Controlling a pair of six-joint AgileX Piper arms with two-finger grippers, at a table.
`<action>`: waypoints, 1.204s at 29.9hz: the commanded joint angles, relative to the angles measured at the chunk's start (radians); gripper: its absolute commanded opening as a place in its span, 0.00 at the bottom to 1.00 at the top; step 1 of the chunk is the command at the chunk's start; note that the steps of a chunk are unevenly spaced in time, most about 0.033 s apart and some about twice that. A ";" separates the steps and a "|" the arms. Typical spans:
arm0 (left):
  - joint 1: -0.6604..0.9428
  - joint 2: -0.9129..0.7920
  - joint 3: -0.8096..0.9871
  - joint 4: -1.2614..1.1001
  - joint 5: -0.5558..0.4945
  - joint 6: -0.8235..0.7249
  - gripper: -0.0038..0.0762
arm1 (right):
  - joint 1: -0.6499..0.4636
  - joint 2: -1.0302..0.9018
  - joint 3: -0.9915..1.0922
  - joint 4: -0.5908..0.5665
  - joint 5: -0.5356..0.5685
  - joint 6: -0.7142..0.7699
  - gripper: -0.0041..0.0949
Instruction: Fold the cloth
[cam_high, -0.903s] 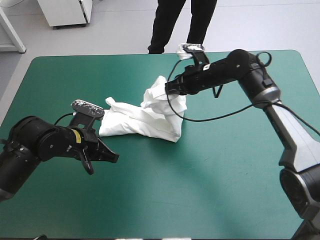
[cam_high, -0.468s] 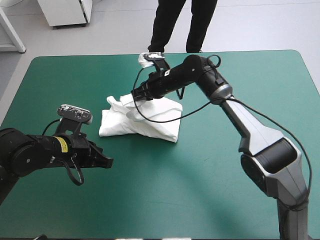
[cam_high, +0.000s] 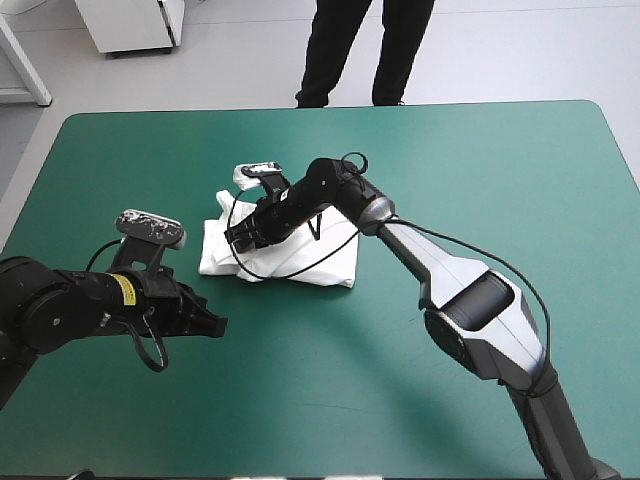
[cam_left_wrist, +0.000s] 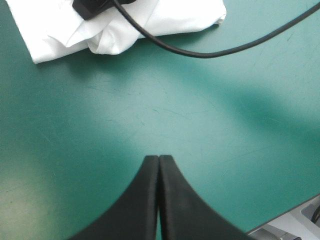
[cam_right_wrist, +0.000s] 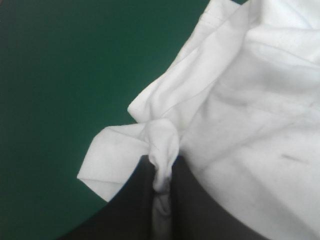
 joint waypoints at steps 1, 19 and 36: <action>0.000 -0.011 -0.026 -0.028 0.030 -0.008 0.02 | 0.001 -0.053 -0.043 0.042 -0.041 0.007 0.03; 0.000 -0.011 -0.026 -0.055 0.030 -0.010 0.02 | -0.003 -0.057 -0.293 -0.150 0.186 0.123 0.47; 0.000 -0.011 -0.026 -0.096 0.030 0.000 0.02 | -0.133 -0.173 -0.242 -0.273 0.260 0.236 0.46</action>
